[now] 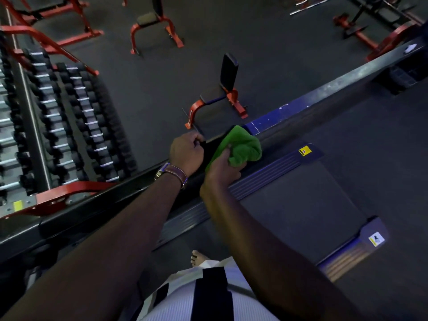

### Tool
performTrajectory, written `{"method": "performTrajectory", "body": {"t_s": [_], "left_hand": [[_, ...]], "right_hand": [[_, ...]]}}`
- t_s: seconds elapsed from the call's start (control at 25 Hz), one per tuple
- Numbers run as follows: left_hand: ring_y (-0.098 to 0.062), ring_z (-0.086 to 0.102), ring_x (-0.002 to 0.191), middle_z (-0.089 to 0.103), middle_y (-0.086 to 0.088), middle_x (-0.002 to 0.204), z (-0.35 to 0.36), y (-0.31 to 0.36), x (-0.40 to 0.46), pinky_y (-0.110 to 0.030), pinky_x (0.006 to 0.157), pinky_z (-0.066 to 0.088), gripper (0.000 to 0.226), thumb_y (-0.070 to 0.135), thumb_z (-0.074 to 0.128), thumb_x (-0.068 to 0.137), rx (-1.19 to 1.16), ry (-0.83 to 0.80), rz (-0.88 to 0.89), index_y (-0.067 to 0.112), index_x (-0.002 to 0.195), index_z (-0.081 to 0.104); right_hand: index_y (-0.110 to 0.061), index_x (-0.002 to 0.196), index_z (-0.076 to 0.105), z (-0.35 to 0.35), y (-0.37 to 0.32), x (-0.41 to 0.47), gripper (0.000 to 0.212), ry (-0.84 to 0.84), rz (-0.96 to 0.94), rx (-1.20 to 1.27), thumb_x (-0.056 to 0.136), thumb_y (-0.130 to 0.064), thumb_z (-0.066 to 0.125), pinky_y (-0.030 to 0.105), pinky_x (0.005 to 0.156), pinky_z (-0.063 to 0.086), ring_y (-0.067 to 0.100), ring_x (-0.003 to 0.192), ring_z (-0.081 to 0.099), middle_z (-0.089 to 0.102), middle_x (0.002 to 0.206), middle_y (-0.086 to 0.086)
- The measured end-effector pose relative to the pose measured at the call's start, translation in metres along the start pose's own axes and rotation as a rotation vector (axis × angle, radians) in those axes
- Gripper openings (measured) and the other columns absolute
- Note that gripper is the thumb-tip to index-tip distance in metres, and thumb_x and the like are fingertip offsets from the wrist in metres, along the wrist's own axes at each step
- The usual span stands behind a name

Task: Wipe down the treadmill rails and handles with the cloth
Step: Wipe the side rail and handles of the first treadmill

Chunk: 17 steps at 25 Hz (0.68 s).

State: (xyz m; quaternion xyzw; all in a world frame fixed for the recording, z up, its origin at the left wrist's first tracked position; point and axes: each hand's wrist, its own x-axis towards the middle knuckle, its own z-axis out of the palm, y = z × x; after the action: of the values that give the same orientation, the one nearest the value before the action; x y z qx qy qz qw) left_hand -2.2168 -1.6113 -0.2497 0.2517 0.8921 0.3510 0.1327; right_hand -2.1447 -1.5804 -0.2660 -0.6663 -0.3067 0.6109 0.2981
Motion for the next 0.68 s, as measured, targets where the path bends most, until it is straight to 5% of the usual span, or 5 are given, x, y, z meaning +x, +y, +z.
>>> {"method": "performTrajectory", "body": {"t_s": [0.12, 0.24, 0.4, 0.56, 0.68], "left_hand": [[-0.030, 0.064, 0.085, 0.071, -0.012, 0.091, 0.000, -0.001, -0.001, -0.027, 0.064, 0.037, 0.021, 0.005, 0.051, 0.079, 0.052, 0.005, 0.069, 0.008, 0.089, 0.069], [-0.033, 0.063, 0.081, 0.070, -0.014, 0.087, 0.000, -0.001, -0.004, -0.033, 0.066, 0.045, 0.024, 0.006, 0.050, 0.077, 0.041, 0.015, 0.066, 0.008, 0.090, 0.069], [-0.027, 0.064, 0.085, 0.072, -0.009, 0.094, 0.000, -0.003, -0.003, -0.031, 0.072, 0.048, 0.024, 0.004, 0.051, 0.083, 0.009, 0.011, 0.035, 0.011, 0.094, 0.071], [-0.021, 0.062, 0.075, 0.071, -0.006, 0.089, 0.001, -0.002, -0.005, -0.028, 0.067, 0.047, 0.027, 0.001, 0.050, 0.084, -0.028, -0.002, -0.014, 0.015, 0.091, 0.071], [-0.018, 0.059, 0.066, 0.069, -0.005, 0.082, 0.001, -0.001, -0.004, -0.024, 0.059, 0.044, 0.029, 0.000, 0.049, 0.084, -0.039, -0.013, -0.020, 0.017, 0.089, 0.072]], "right_hand": [[-0.005, 0.141, 0.038, -0.015, 0.018, -0.013, 0.066, -0.149, -0.364, -0.238, 0.087, -0.023, 0.072, 0.026, 0.095, 0.039, 0.035, 0.119, 0.049, 0.044, 0.133, 0.019], [-0.008, 0.140, 0.035, -0.026, 0.028, 0.012, 0.078, -0.138, -0.624, -0.184, 0.079, -0.027, 0.079, 0.040, 0.104, 0.045, 0.028, 0.123, 0.050, 0.043, 0.135, 0.011], [-0.039, 0.133, 0.032, -0.017, 0.039, -0.001, 0.074, -0.174, -0.278, 0.044, 0.072, -0.039, 0.073, 0.047, 0.102, 0.048, 0.019, 0.117, 0.058, 0.055, 0.131, 0.002], [-0.024, 0.124, 0.060, -0.006, 0.020, 0.043, 0.052, -0.209, 0.215, 0.320, 0.082, -0.054, 0.061, 0.043, 0.082, 0.059, 0.025, 0.095, 0.069, 0.069, 0.116, 0.007], [-0.018, 0.126, 0.063, -0.010, 0.025, 0.031, 0.048, -0.397, 0.308, 0.301, 0.093, -0.051, 0.051, 0.039, 0.081, 0.058, 0.031, 0.103, 0.069, 0.071, 0.118, 0.011]]}}
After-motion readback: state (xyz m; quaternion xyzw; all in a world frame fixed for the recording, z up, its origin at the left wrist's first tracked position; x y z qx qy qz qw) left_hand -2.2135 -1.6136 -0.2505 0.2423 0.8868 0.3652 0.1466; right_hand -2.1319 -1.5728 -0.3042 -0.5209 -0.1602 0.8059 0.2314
